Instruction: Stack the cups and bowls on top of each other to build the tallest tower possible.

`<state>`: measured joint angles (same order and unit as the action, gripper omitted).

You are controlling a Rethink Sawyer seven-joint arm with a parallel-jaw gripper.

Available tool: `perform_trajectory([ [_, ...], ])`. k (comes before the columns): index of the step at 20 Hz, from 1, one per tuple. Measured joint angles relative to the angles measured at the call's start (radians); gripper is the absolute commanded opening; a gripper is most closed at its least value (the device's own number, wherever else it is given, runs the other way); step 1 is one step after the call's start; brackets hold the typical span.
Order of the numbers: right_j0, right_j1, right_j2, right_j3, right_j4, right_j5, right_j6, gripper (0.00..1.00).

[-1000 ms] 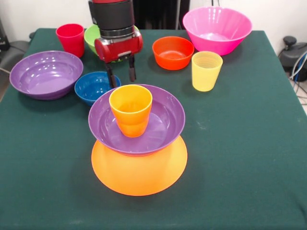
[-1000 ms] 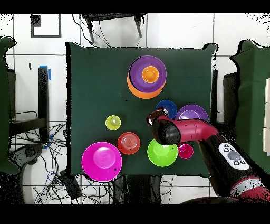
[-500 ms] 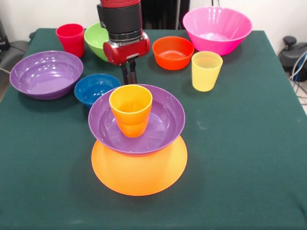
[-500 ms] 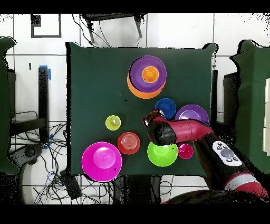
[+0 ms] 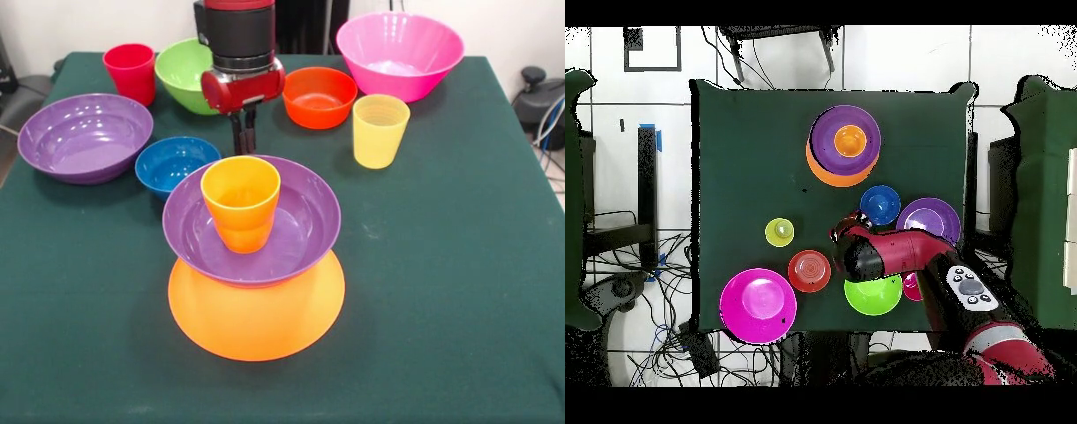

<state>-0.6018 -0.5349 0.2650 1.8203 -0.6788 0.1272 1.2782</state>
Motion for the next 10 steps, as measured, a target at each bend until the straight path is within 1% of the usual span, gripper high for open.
perform_trajectory([
  [3,0.016,-0.003,-0.019,0.0,0.0,-0.011,0.029,0.0],
  [6,0.014,-0.008,-0.022,0.0,0.0,-0.011,0.043,0.0],
  [7,0.013,-0.01,-0.023,0.0,0.0,-0.011,0.048,1.0],
  [10,0.009,-0.014,-0.022,0.0,0.0,-0.011,0.048,1.0],
])
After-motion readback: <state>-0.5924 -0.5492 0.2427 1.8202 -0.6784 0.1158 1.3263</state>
